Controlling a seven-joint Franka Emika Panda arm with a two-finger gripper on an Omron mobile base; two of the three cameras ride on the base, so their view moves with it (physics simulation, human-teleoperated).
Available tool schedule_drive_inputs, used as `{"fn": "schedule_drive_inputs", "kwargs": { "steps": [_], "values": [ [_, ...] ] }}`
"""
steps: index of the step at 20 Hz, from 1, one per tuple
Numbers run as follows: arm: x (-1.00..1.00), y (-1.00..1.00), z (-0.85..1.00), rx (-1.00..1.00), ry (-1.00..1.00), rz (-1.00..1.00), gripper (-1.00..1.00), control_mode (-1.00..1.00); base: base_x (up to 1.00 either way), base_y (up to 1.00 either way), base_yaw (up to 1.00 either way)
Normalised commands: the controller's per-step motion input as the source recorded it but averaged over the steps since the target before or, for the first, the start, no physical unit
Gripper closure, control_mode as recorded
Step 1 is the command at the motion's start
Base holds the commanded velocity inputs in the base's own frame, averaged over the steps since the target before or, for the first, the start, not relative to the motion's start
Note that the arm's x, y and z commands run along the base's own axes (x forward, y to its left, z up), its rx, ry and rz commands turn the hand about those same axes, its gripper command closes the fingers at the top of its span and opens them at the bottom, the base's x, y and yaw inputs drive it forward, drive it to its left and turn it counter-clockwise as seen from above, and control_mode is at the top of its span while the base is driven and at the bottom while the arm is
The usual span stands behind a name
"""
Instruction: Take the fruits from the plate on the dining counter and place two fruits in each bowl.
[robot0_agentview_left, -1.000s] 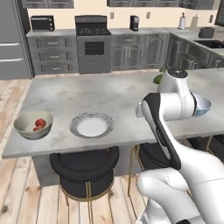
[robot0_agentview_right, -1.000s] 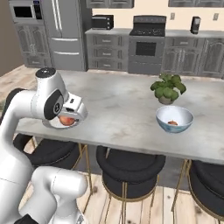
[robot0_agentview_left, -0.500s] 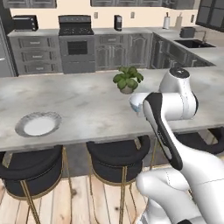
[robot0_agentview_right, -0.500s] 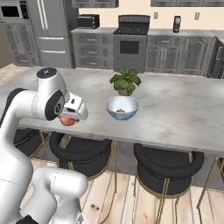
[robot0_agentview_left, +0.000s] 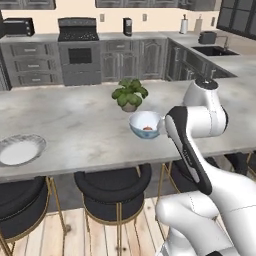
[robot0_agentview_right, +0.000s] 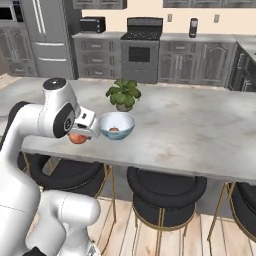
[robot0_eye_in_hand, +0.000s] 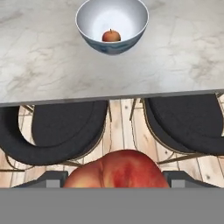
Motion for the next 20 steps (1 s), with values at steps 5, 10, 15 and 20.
{"fn": "schedule_drive_inputs", "kwargs": {
  "steps": [5,10,15,20],
  "values": [
    [0.0,0.0,0.0,0.0,0.0,0.0,1.0,1.0,0.46,0.0,-0.09],
    [0.0,0.0,0.0,0.0,0.0,0.0,1.0,1.0,0.47,-0.13,-0.09],
    [0.0,0.0,0.0,0.0,0.0,0.0,1.0,1.0,0.33,-0.24,-0.04],
    [0.2,-0.01,0.0,0.01,0.0,0.0,1.0,-1.0,0.42,-0.04,-0.02]
  ]
}}
